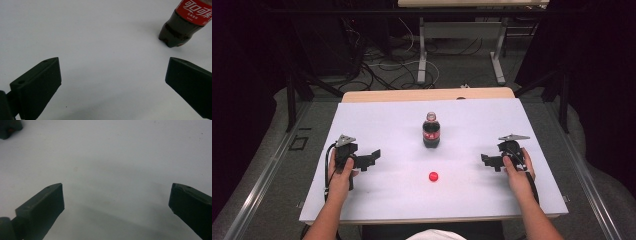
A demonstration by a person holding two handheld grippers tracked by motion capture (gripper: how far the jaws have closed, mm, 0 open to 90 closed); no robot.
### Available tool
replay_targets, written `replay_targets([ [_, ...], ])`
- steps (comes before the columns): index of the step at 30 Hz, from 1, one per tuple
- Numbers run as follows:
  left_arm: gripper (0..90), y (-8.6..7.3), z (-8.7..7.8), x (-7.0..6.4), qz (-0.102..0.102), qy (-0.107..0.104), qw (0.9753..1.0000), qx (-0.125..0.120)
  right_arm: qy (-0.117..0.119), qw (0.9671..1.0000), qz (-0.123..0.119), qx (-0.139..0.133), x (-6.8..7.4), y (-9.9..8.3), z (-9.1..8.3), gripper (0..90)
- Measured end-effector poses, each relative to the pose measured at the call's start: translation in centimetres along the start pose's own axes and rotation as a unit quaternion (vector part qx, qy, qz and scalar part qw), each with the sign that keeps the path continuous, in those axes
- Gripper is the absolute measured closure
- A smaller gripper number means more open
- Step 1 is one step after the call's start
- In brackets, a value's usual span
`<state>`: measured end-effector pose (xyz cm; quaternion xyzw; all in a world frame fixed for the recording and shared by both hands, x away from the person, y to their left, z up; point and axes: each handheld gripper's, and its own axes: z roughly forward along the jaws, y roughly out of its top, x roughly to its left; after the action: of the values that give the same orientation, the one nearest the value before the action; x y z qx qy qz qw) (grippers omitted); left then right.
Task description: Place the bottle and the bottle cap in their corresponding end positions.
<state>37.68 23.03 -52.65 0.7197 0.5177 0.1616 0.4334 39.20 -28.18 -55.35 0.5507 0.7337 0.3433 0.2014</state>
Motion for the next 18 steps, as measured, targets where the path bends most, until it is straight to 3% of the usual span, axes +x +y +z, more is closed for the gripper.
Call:
replay_targets([
  [10, 0.6, -0.33, 0.30, 0.17, -0.016, 0.006, 0.9998, -0.007, -0.002, 1.0000, 0.001, 0.005, 0.22, -0.32, 0.36, 0.0],
  [18, 0.6, -0.42, 0.34, 0.45, -0.018, 0.007, 0.9998, -0.003, 0.002, 1.0000, -0.001, 0.004, 0.32, -0.38, 0.44, 0.0],
])
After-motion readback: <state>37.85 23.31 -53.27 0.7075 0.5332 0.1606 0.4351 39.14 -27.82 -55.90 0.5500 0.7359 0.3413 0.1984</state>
